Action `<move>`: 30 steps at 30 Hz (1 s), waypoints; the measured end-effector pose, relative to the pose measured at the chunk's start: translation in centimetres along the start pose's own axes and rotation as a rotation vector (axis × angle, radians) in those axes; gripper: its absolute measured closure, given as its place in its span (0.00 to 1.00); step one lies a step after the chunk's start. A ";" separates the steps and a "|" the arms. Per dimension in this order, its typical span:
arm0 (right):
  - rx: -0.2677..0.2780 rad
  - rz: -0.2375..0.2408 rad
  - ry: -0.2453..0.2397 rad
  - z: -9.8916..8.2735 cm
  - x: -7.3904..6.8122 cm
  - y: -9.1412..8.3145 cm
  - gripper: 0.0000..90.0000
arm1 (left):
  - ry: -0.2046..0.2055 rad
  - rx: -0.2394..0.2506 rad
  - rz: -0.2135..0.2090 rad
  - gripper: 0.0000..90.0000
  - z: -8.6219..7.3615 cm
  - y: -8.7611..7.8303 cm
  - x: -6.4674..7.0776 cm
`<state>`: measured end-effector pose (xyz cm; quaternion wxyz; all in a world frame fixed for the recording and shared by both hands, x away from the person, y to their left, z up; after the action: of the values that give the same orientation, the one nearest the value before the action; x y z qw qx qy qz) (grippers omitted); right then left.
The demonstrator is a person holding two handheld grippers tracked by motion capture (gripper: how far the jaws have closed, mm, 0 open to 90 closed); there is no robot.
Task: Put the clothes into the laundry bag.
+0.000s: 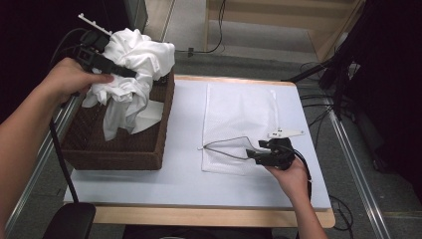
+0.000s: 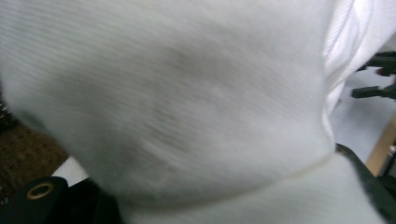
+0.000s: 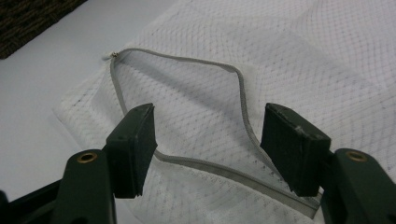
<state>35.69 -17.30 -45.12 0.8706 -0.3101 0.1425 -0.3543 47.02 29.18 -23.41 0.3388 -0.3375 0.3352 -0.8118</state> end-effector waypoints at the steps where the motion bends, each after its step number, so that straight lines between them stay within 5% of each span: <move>1: 0.001 -0.003 0.004 0.0 0.0 -0.1 0.41 | 0.010 0.008 -0.010 0.57 0.2 -0.2 0.6; 6: 0.018 -0.015 0.008 0.0 0.4 -0.5 0.42 | 0.038 -0.001 -0.068 0.57 1.0 -0.1 3.5; 30: 0.066 -0.131 0.085 -1.5 4.3 -4.7 0.43 | 0.230 -0.118 -0.273 0.57 1.6 5.7 17.9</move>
<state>35.54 -23.59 -43.33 0.8485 -0.2747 0.1471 -0.4278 40.40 11.70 -21.20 0.1645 -0.3039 0.3698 -0.8624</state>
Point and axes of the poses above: each handheld gripper's, and its own axes: y roughly forward along the jaws, z roughly out of its top, x roughly to its right, the point moved 3 cm from there along y, roughly forward along the jaws, and after that the axes turned 10 degrees about -y, right-handed, at the moved point
